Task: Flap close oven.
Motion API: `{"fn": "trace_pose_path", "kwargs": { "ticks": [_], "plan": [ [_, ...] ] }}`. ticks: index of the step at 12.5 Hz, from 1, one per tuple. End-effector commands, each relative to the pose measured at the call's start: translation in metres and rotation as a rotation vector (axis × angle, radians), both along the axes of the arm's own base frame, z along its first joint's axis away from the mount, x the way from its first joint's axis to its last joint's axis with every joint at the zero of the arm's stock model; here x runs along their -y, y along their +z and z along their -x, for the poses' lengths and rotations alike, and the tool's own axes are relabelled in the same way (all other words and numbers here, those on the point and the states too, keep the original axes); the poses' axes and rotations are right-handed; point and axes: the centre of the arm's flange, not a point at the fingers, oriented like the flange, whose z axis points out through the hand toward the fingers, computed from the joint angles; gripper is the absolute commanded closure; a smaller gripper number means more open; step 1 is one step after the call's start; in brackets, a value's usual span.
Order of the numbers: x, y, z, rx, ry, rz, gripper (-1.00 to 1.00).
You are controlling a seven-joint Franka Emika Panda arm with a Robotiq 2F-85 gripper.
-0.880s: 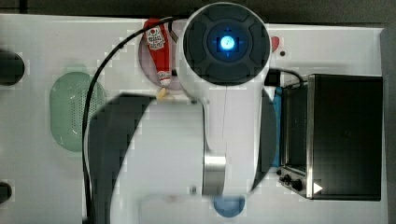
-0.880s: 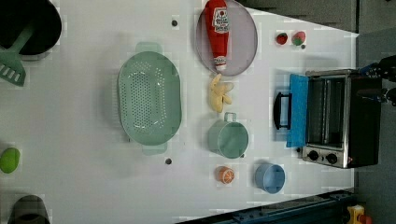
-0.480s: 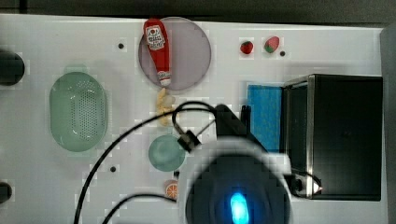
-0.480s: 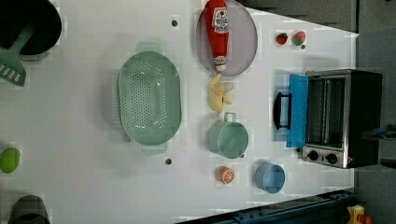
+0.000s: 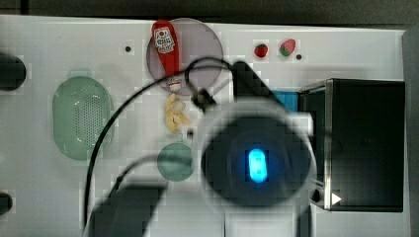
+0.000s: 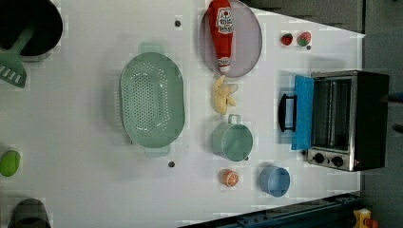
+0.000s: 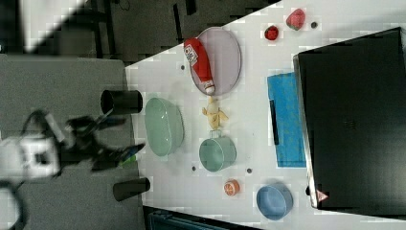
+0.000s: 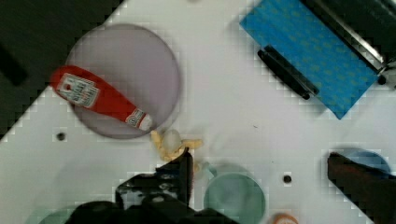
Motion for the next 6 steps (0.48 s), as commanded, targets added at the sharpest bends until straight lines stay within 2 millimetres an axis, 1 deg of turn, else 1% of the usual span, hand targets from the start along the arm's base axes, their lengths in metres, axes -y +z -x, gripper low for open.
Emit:
{"fn": "trace_pose_path", "kwargs": {
  "ticks": [1, 3, 4, 6],
  "plan": [
    [-0.001, -0.122, -0.039, -0.149, 0.096, 0.000, -1.00],
    [-0.006, -0.167, -0.060, -0.141, 0.159, 0.002, -1.00],
    [-0.008, -0.189, -0.068, -0.150, 0.182, 0.007, -1.00],
    [-0.009, -0.236, -0.075, -0.207, 0.230, 0.065, -1.00]
  ]
}}
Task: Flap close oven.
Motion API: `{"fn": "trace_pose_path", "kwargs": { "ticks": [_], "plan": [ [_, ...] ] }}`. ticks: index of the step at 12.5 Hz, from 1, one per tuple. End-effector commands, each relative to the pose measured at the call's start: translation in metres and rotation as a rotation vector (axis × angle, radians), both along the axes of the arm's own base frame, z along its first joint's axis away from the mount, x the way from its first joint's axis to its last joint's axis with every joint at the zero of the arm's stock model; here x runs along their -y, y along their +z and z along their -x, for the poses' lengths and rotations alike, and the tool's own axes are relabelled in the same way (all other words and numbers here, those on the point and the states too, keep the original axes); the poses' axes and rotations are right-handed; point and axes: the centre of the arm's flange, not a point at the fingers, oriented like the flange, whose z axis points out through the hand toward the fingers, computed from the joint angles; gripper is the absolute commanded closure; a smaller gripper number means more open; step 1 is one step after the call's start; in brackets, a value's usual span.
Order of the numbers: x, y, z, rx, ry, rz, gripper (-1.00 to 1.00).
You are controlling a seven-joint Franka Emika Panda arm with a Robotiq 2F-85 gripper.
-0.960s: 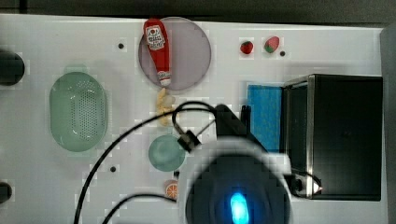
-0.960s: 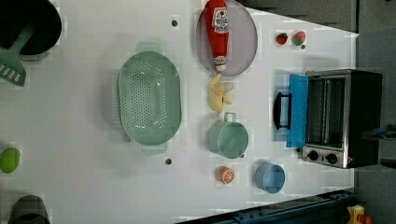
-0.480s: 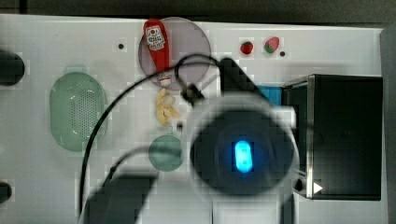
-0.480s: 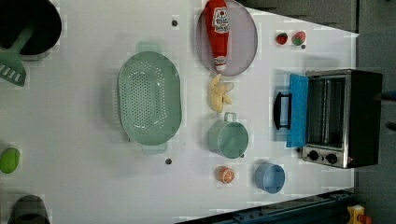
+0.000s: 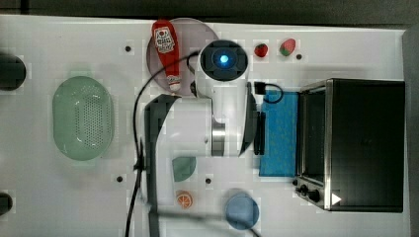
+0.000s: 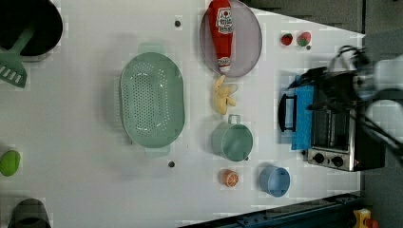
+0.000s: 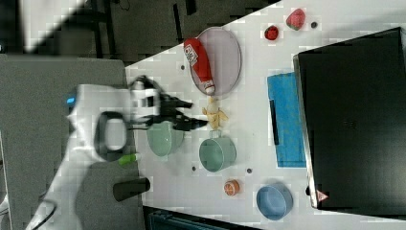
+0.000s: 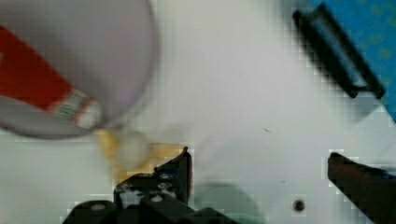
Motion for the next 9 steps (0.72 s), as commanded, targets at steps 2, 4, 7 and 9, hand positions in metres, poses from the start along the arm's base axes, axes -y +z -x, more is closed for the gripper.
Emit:
{"fn": "trace_pose_path", "kwargs": {
  "ticks": [2, 4, 7, 9],
  "plan": [
    [0.001, -0.024, -0.012, -0.012, 0.206, 0.125, -1.00],
    [0.003, -0.058, -0.022, -0.060, 0.299, 0.212, -1.00],
    [0.006, -0.107, -0.034, -0.125, 0.446, 0.340, -1.00],
    [0.004, -0.138, -0.041, -0.163, 0.561, 0.433, -1.00]
  ]
}}
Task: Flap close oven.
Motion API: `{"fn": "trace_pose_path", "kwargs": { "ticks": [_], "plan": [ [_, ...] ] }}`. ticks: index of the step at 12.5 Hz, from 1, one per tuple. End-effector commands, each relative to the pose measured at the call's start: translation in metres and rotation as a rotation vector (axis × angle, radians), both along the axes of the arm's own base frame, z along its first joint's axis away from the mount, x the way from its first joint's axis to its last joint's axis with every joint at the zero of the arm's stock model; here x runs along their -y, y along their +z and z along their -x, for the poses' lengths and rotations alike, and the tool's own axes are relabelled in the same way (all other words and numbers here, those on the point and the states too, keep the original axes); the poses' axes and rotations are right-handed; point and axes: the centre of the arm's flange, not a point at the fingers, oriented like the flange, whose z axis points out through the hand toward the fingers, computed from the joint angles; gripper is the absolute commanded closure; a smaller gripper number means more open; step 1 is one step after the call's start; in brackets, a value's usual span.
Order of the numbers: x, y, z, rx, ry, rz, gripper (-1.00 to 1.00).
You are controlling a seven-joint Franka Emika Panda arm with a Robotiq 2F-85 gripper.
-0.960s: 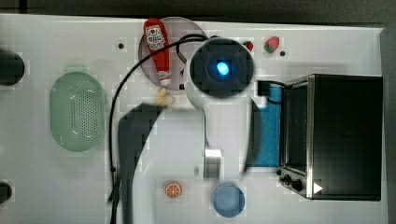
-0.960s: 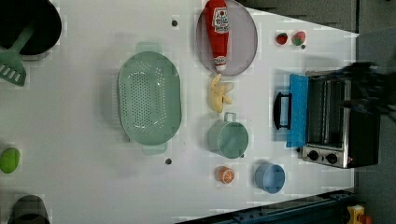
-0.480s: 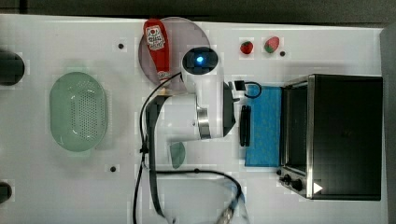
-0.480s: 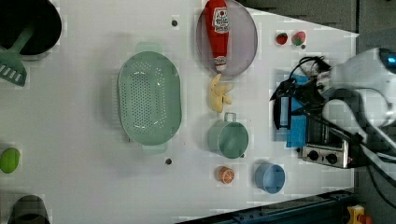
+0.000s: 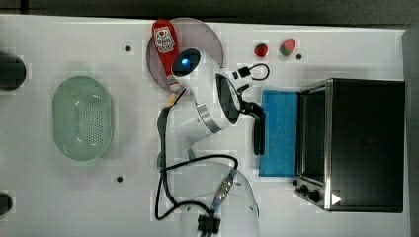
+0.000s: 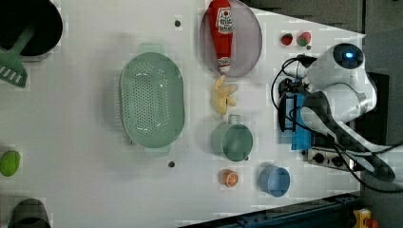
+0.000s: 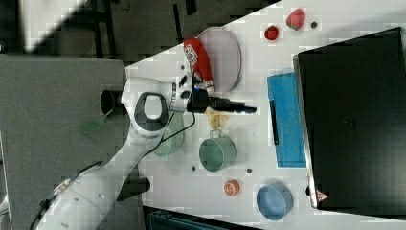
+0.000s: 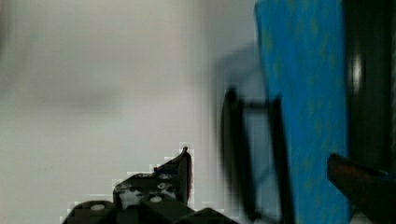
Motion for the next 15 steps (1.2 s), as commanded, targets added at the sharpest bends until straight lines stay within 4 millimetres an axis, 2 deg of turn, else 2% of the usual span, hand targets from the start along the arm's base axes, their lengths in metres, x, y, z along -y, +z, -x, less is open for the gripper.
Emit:
{"fn": "trace_pose_path", "kwargs": {
  "ticks": [1, 4, 6, 10, 12, 13, 15],
  "plan": [
    [-0.012, -0.026, -0.018, -0.033, 0.168, 0.075, -1.00],
    [-0.013, -0.062, -0.024, -0.105, 0.283, 0.214, -1.00],
    [-0.008, -0.081, -0.026, -0.164, 0.286, 0.287, -1.00],
    [-0.004, -0.102, -0.039, -0.204, 0.265, 0.406, -1.00],
    [-0.002, -0.112, -0.035, -0.181, 0.195, 0.469, -1.00],
    [-0.003, -0.119, -0.033, -0.163, 0.181, 0.476, -0.91],
    [-0.005, -0.131, -0.031, -0.144, 0.199, 0.502, -0.42]
  ]
}}
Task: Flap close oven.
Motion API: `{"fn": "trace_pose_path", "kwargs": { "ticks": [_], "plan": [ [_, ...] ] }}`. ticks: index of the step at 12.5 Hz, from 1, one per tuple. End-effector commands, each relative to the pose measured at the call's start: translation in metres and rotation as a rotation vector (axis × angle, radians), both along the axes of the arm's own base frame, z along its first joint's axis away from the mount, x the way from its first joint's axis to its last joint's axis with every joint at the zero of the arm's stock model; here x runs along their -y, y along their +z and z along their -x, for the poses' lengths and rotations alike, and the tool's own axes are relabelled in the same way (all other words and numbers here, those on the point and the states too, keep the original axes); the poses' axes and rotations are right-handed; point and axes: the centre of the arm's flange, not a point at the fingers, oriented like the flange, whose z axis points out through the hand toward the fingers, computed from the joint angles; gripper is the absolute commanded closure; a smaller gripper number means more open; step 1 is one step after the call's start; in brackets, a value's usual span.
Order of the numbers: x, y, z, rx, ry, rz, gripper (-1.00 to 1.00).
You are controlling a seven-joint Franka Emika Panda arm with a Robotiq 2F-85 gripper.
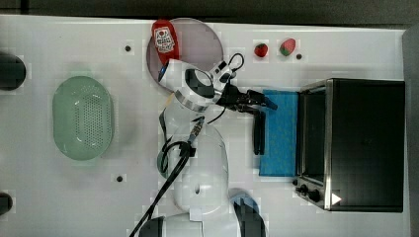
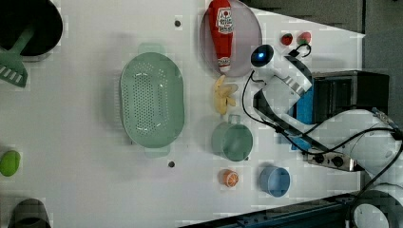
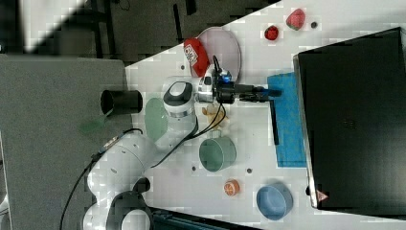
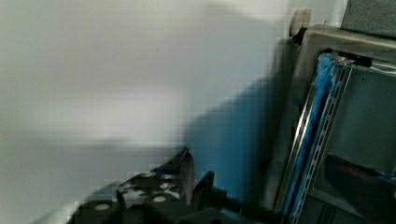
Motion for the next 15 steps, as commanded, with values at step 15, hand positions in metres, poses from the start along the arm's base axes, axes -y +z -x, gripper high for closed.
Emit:
{"fn": "trace_pose_path", "kwargs": {
  "ticks": [15],
  "plan": [
    [0.082, 0.132, -0.023, 0.163, -0.075, -0.318, 0.48]
  ]
}}
